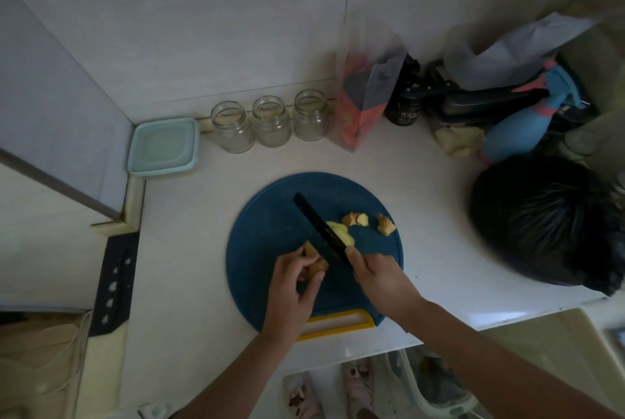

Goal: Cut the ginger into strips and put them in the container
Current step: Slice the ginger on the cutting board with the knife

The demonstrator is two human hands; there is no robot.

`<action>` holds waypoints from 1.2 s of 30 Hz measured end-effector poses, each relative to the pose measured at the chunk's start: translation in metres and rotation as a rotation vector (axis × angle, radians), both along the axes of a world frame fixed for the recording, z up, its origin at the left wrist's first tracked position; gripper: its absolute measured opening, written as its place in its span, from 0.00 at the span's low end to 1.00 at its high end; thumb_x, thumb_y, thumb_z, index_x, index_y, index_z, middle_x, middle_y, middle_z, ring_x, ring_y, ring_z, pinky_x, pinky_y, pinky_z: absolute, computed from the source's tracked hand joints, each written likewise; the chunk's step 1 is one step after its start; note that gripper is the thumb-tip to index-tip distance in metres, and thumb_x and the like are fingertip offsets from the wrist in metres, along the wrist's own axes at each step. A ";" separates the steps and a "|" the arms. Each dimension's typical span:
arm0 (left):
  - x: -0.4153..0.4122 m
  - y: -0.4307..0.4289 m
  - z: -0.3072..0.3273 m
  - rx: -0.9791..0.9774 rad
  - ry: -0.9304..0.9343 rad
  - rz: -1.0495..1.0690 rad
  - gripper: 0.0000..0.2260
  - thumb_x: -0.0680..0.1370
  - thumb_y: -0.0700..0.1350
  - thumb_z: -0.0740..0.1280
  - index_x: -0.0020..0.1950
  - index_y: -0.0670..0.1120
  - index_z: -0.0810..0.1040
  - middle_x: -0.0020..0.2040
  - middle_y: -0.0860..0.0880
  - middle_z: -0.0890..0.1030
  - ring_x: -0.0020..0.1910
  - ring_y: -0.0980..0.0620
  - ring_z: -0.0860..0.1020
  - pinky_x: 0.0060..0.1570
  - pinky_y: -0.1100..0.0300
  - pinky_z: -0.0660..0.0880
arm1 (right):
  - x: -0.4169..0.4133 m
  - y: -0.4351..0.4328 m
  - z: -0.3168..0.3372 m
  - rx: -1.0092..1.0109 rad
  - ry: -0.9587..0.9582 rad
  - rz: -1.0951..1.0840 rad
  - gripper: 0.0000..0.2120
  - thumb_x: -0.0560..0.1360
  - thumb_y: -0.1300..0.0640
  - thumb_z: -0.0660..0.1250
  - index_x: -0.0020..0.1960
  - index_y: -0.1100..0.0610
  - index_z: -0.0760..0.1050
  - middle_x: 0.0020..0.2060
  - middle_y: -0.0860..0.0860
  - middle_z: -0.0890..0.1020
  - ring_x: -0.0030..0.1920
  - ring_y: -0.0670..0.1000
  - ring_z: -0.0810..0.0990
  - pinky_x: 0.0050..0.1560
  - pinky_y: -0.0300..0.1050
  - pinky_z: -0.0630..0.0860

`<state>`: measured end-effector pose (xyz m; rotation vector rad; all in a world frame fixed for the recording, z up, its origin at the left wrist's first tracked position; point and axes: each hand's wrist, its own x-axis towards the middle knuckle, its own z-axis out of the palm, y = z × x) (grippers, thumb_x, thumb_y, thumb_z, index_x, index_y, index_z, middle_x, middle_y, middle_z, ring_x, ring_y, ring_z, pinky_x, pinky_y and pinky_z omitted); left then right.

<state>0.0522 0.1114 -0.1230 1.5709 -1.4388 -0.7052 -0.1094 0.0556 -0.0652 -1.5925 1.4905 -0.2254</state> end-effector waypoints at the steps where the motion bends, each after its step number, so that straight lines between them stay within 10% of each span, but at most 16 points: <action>1: -0.002 0.000 0.002 0.033 0.023 0.034 0.10 0.74 0.42 0.71 0.54 0.48 0.76 0.50 0.51 0.75 0.45 0.58 0.76 0.44 0.71 0.73 | -0.001 0.003 0.001 -0.022 0.012 0.013 0.29 0.81 0.44 0.52 0.37 0.66 0.72 0.29 0.58 0.75 0.28 0.49 0.71 0.36 0.49 0.70; 21: 0.015 -0.044 0.047 0.866 0.506 0.132 0.10 0.71 0.43 0.74 0.47 0.38 0.80 0.40 0.41 0.84 0.39 0.48 0.83 0.39 0.60 0.80 | -0.018 0.025 -0.002 -0.248 0.160 0.281 0.20 0.77 0.37 0.42 0.34 0.47 0.59 0.27 0.45 0.68 0.29 0.49 0.69 0.36 0.48 0.71; 31: 0.021 -0.047 0.056 0.914 0.327 0.008 0.09 0.69 0.46 0.75 0.44 0.43 0.81 0.37 0.47 0.84 0.37 0.54 0.82 0.35 0.66 0.76 | -0.022 -0.016 -0.001 0.110 -0.162 -0.210 0.26 0.80 0.40 0.53 0.33 0.57 0.72 0.26 0.50 0.75 0.26 0.47 0.73 0.34 0.43 0.71; 36: 0.019 -0.049 0.058 0.976 0.300 -0.036 0.10 0.69 0.47 0.76 0.43 0.43 0.81 0.37 0.47 0.84 0.37 0.53 0.83 0.35 0.65 0.76 | -0.021 -0.015 0.012 -0.032 -0.071 0.012 0.26 0.81 0.43 0.52 0.34 0.60 0.70 0.26 0.52 0.72 0.27 0.46 0.70 0.36 0.44 0.69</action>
